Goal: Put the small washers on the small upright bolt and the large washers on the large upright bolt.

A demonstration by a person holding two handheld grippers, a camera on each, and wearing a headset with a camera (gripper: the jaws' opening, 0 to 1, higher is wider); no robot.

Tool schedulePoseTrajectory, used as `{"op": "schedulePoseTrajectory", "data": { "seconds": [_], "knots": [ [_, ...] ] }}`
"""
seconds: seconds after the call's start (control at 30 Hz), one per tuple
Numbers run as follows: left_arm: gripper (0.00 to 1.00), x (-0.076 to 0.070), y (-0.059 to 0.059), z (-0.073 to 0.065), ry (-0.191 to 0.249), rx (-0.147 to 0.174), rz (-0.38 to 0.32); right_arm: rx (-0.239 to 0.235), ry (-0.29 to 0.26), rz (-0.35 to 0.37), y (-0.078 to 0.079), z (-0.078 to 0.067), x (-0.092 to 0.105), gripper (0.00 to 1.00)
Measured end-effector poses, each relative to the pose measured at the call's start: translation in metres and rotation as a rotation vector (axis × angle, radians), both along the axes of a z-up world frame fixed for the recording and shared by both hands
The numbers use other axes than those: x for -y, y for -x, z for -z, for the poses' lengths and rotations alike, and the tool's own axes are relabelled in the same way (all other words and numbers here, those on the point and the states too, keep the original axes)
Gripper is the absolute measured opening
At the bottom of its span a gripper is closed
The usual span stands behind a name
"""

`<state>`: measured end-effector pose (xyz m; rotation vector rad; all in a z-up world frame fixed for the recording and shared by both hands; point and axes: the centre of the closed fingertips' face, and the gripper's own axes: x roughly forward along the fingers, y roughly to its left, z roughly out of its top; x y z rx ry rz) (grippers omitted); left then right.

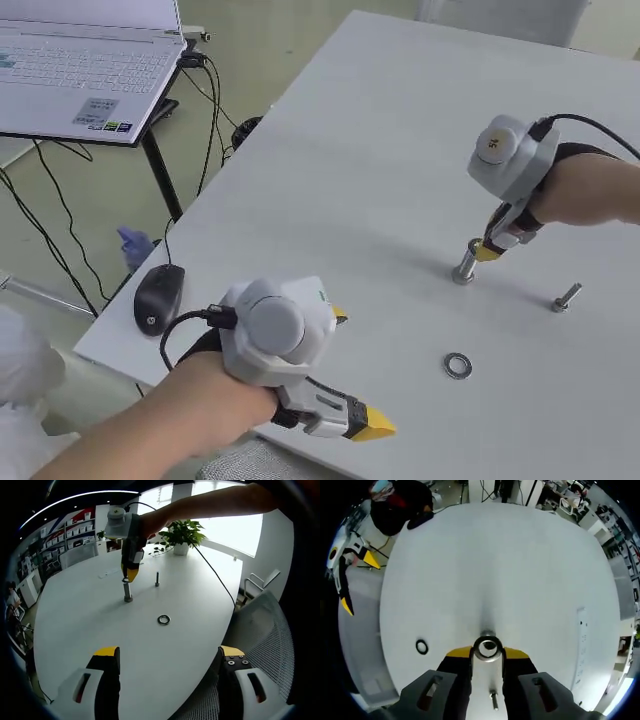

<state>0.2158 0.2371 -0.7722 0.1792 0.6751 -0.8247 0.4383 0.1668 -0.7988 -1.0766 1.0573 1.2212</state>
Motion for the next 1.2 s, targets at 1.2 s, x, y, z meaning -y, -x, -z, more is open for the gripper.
{"op": "schedulePoseTrajectory", "data": {
  "seconds": [1.2],
  "knots": [
    [0.79, -0.008, 0.002, 0.005, -0.002, -0.017, 0.006, -0.013, 0.035, 0.011, -0.005, 0.040, -0.004, 0.22]
  ]
}}
